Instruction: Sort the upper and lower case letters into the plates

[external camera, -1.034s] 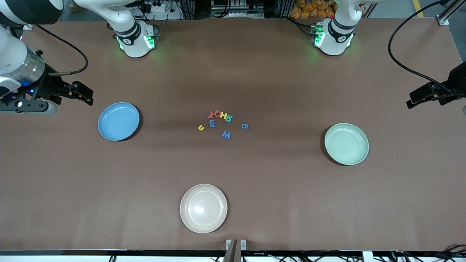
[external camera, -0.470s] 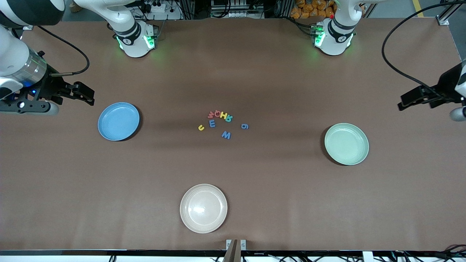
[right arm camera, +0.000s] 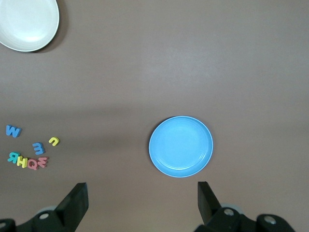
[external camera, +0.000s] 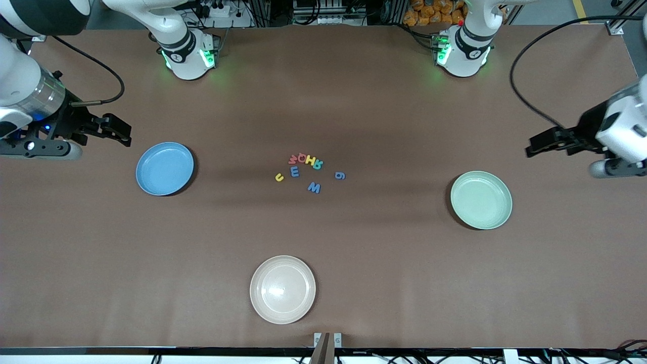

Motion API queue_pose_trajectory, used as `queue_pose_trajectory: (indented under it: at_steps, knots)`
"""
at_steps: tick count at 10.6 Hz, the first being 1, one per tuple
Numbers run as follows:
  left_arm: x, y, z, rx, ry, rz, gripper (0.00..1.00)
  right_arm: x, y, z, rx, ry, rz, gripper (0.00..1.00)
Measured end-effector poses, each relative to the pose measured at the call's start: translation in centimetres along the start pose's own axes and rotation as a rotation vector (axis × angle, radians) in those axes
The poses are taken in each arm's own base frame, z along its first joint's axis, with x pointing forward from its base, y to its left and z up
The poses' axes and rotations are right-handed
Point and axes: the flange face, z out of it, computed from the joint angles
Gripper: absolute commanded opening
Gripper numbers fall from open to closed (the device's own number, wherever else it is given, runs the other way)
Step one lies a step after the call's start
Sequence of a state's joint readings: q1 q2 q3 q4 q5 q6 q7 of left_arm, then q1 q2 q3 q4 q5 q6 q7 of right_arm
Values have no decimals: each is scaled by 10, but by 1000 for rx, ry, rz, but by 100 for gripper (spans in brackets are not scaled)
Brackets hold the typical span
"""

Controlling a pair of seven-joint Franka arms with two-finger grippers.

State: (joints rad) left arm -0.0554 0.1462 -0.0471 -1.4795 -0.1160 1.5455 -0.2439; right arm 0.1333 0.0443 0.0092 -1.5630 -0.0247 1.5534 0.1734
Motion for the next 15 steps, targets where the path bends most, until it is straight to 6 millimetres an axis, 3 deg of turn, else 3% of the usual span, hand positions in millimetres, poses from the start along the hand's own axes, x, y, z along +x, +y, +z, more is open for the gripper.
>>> queue_pose_trajectory:
  at_steps: [3, 5, 10, 12, 15]
  knots:
    - [-13, 81, 41, 31, -63, -207, 100, -2, 0, 3, -4, -21, 0, 100]
    - [-17, 122, 79, 56, -111, -322, 100, -2, 1, 3, -4, -25, 1, 100]
    - [-46, 254, 216, 97, -194, -560, 100, -1, 0, 7, -6, -35, 1, 100]
    - [-52, 284, 261, 58, -244, -607, 100, -1, 1, 7, -6, -35, 1, 100]
    - [-42, 299, 285, -75, -309, -683, 100, -1, 0, 7, -6, -35, 0, 100]
